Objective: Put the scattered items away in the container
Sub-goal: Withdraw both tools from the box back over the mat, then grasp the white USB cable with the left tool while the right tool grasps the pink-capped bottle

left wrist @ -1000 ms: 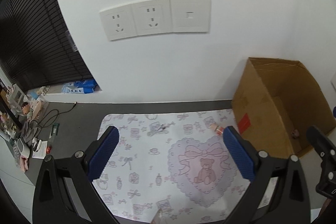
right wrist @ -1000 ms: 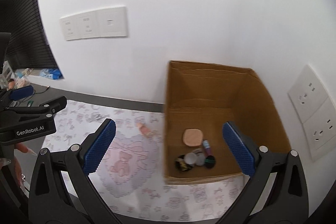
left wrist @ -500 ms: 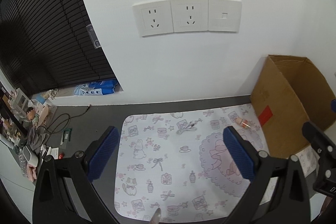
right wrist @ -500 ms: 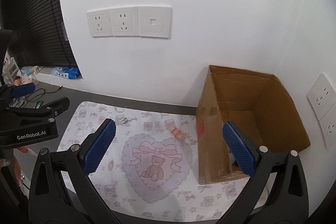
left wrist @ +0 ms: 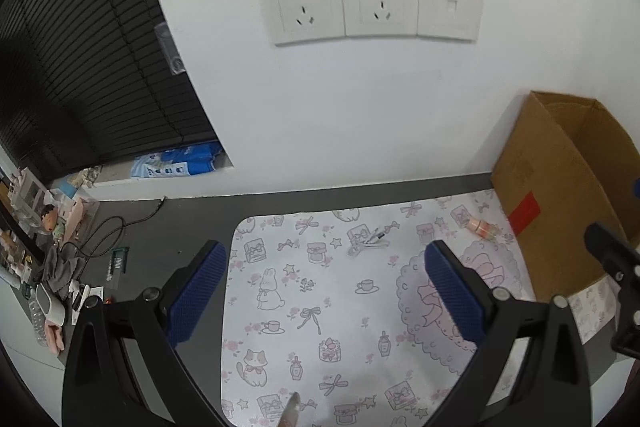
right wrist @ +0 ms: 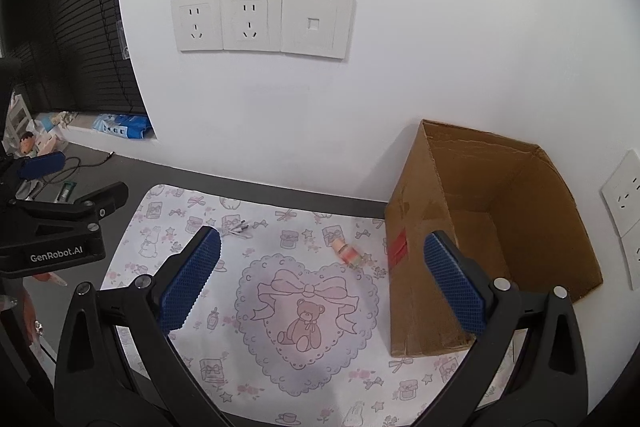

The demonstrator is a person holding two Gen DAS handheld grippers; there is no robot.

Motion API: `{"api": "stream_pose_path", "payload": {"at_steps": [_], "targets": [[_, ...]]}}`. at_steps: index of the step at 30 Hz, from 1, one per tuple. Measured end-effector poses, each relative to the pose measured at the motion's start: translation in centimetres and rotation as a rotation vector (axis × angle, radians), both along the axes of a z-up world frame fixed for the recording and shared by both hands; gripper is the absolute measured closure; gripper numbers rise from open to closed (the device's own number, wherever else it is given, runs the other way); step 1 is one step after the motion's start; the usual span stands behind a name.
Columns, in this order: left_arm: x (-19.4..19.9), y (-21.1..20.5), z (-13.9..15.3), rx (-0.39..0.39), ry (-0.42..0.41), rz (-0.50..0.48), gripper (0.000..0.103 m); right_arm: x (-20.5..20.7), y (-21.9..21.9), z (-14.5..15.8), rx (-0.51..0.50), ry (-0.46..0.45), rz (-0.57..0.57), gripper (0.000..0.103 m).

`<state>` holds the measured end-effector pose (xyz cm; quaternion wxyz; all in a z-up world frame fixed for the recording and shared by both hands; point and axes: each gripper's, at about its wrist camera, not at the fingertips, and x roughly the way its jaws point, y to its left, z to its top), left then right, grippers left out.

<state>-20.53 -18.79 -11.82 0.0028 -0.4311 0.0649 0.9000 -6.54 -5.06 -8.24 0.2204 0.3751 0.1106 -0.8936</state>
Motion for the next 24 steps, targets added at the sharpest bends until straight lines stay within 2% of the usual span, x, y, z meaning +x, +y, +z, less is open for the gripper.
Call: {"api": "stream_pose_path", "payload": {"at_steps": [6, 24], "targets": [[-2.3, 1.1, -4.1, -0.037, -0.038, -0.028, 0.004, -2.6, -0.6, -3.2, 0.022, -0.049, 0.011, 0.0], [-8.4, 2.4, -14.8, -0.042, -0.153, -0.063, 0.004, -9.6, -2.3, -15.0, 0.11, -0.195, 0.001, 0.0]]}}
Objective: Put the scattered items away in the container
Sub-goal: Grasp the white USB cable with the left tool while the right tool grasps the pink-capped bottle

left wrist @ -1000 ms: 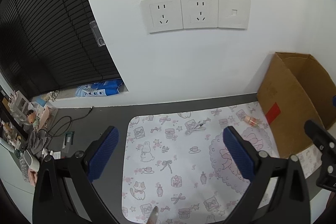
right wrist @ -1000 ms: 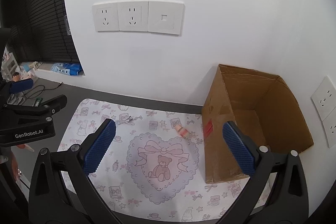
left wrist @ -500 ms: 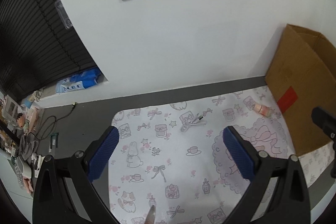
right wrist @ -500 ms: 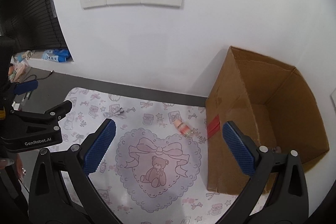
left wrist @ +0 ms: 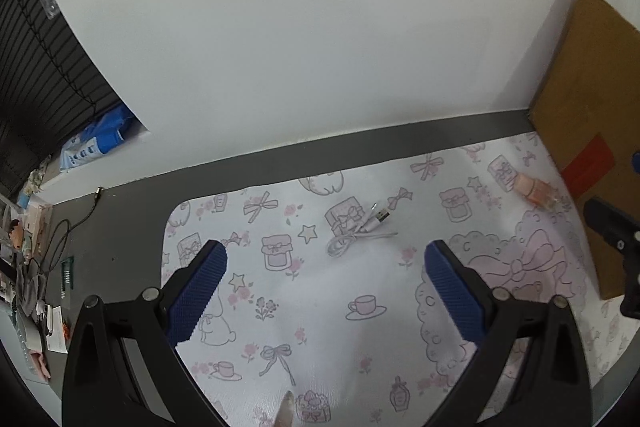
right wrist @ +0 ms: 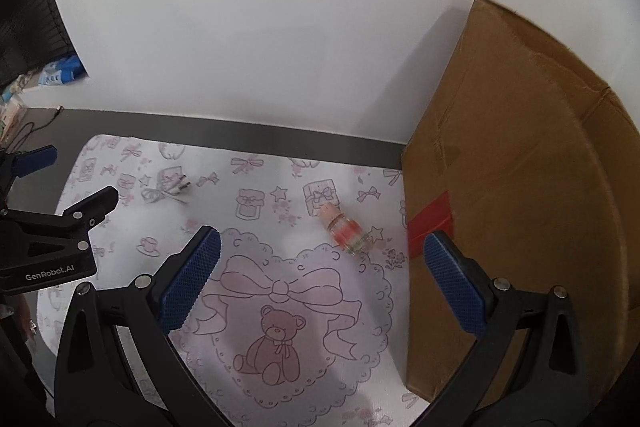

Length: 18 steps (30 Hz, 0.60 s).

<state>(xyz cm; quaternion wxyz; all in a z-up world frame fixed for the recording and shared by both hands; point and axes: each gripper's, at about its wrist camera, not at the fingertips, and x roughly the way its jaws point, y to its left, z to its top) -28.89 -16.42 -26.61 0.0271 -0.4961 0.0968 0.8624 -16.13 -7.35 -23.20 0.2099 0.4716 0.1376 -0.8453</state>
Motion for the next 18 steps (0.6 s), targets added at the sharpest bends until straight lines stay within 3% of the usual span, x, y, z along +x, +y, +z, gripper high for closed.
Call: {"api": "stream_pose_path", "payload": {"at_steps": [18], "targets": [[-3.5, 0.8, -8.8, -0.003, -0.075, -0.039, 0.004, -4.2, -1.1, -9.4, 0.058, -0.09, -0.004, 0.0]]}}
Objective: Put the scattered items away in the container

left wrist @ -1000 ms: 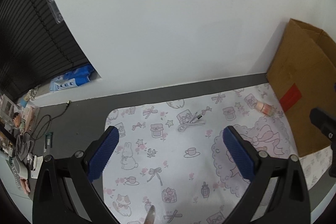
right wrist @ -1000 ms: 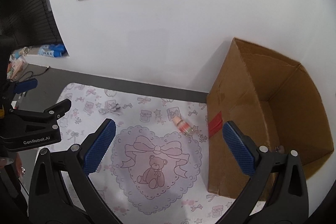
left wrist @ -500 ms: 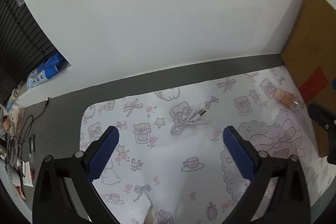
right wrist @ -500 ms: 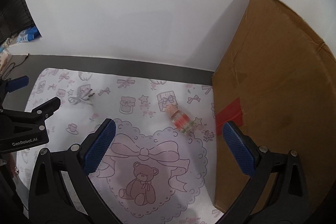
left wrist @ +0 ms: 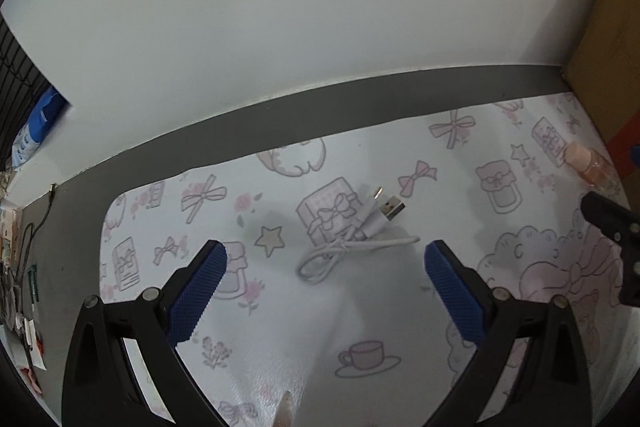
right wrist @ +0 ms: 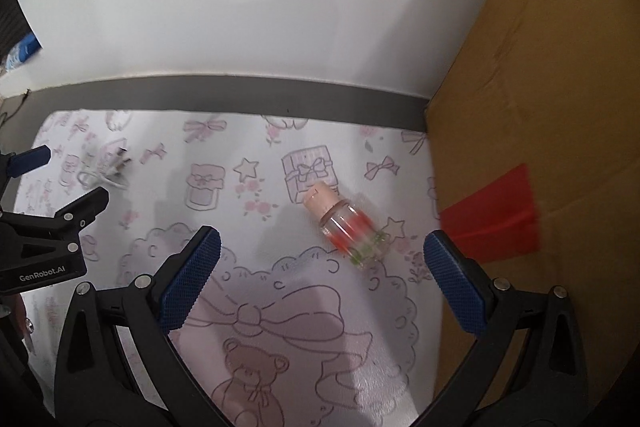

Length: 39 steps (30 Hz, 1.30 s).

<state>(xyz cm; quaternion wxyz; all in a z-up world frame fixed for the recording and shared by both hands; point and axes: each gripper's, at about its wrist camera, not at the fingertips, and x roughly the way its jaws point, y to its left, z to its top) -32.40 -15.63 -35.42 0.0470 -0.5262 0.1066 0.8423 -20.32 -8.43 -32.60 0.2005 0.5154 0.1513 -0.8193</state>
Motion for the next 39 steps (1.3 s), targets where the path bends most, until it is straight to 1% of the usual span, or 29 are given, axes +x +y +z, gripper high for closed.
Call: {"api": "stream_pose_path", "payload": {"at_steps": [3, 5, 8, 11, 14, 15, 16, 17, 18, 19, 20, 21, 22, 23, 24, 28, 35, 39], "targets": [[-0.3, -0.1, -1.0, 0.025, 0.003, 0.004, 0.002, -0.4, -0.3, -1.3, 0.006, -0.015, 0.006, 0.0], [-0.5, -0.5, -1.2, 0.072, -0.002, 0.011, 0.002, -0.6, -0.4, -2.0, 0.008, -0.025, 0.01, 0.0], [-0.8, -1.2, -1.6, 0.131, -0.025, 0.033, 0.001, -0.8, -0.3, -3.3, -0.004, -0.07, 0.009, 0.0], [-0.6, -1.2, -1.6, 0.131, -0.02, 0.034, 0.001, -0.9, 0.1, -3.8, -0.033, -0.089, -0.003, 0.002], [-0.4, -1.2, -1.7, 0.133, -0.014, 0.034, 0.001, -0.9, 0.3, -3.9, -0.037, -0.09, -0.005, 0.003], [-0.3, -1.2, -1.7, 0.133, -0.012, 0.032, 0.002, -1.0, 0.4, -3.8, -0.037, -0.089, -0.008, 0.007], [-0.2, -1.2, -1.6, 0.134, -0.011, 0.03, 0.003, -1.0, 0.6, -3.7, -0.038, -0.085, -0.011, 0.013], [-0.1, -1.1, -1.6, 0.135, -0.011, 0.025, 0.006, -0.9, 0.7, -3.6, -0.04, -0.082, -0.014, 0.018], [0.1, -0.9, -1.4, 0.136, -0.01, 0.015, 0.014, -0.9, 0.8, -3.4, -0.039, -0.079, -0.015, 0.029], [0.3, -0.7, -1.3, 0.137, -0.006, 0.001, 0.02, -0.9, 0.9, -3.3, -0.039, -0.077, -0.015, 0.046], [0.5, -0.4, -1.1, 0.138, -0.001, -0.013, 0.036, -0.9, 1.0, -3.1, -0.036, -0.076, -0.014, 0.055], [0.7, -0.2, -0.9, 0.136, -0.002, -0.024, 0.045, -0.9, 1.1, -3.0, -0.033, -0.078, -0.013, 0.069], [0.9, 0.1, -0.7, 0.135, -0.008, -0.03, 0.051, -0.9, 1.2, -3.0, -0.028, -0.079, -0.012, 0.073], [1.0, 0.2, -0.6, 0.132, -0.014, -0.032, 0.067, -1.0, 1.2, -3.0, -0.026, -0.08, -0.01, 0.074], [1.0, 0.4, -0.5, 0.128, -0.019, -0.032, 0.071, -1.0, 1.3, -3.1, -0.026, -0.08, -0.01, 0.075], [1.3, 0.3, -0.4, 0.134, -0.024, -0.032, 0.074, -1.1, 1.5, -3.2, -0.029, -0.08, -0.02, 0.075], [1.8, -0.6, -0.6, 0.141, -0.021, -0.022, 0.075, -1.2, 1.7, -3.3, -0.059, -0.08, -0.038, 0.076], [2.0, -0.7, -0.4, 0.139, -0.016, -0.017, 0.075, -0.6, 2.8, -3.5, -0.072, -0.072, -0.041, 0.076]]}}
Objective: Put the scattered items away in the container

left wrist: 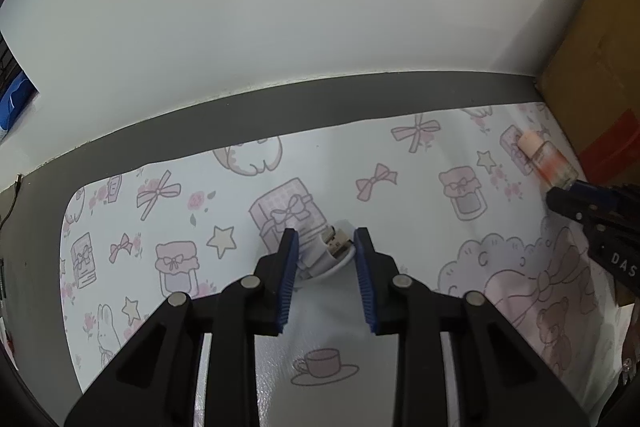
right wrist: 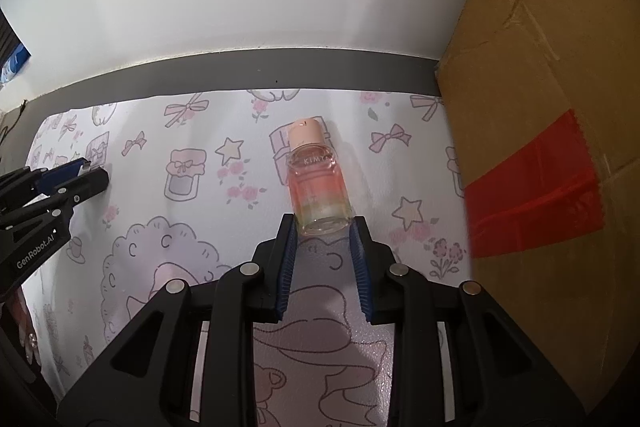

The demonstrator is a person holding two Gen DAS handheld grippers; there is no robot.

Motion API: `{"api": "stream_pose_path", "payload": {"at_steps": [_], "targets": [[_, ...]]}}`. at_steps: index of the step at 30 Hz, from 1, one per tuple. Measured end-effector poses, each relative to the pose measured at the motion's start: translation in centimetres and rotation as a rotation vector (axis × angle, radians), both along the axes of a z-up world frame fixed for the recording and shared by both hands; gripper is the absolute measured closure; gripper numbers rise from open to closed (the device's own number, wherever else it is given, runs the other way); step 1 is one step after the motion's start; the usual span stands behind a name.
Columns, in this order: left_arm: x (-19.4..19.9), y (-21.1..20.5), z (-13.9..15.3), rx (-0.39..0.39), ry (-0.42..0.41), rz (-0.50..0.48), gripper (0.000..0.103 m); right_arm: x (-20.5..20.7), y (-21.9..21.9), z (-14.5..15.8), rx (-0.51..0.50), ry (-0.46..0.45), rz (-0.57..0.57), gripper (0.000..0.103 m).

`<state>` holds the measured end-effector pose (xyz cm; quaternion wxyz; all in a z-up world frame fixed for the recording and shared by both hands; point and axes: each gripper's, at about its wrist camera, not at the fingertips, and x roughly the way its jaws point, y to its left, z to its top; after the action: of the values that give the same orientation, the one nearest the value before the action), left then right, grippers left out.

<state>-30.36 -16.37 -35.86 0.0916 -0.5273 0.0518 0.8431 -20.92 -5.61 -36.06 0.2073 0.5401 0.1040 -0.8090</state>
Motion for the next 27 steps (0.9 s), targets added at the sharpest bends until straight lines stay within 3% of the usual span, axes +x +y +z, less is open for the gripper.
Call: {"api": "stream_pose_path", "payload": {"at_steps": [11, 13, 23, 24, 25, 27], "targets": [[-0.4, -0.1, -0.3, -0.003, 0.01, -0.001, 0.075, 0.6, 0.4, 1.5, -0.028, 0.025, 0.006, 0.078], [-0.3, -0.1, -0.4, -0.003, 0.008, -0.001, 0.075, 0.7, 0.4, 1.6, -0.031, 0.021, 0.004, 0.103], [0.5, 0.3, 0.7, -0.005, 0.001, 0.002, 0.075, 1.9, -0.1, 1.2, -0.021, -0.005, 0.003, 0.101], [0.6, 0.0, 1.2, -0.006, -0.003, 0.002, 0.075, 1.7, 0.2, 1.3, -0.021, 0.004, 0.0, 0.089], [0.7, 0.0, 1.3, -0.007, -0.005, 0.004, 0.075, 1.7, 0.3, 1.4, -0.018, 0.016, -0.002, 0.059], [0.7, -0.1, 1.1, -0.006, -0.01, 0.007, 0.075, 1.6, 0.4, 2.0, -0.009, 0.065, -0.008, 0.022]]}}
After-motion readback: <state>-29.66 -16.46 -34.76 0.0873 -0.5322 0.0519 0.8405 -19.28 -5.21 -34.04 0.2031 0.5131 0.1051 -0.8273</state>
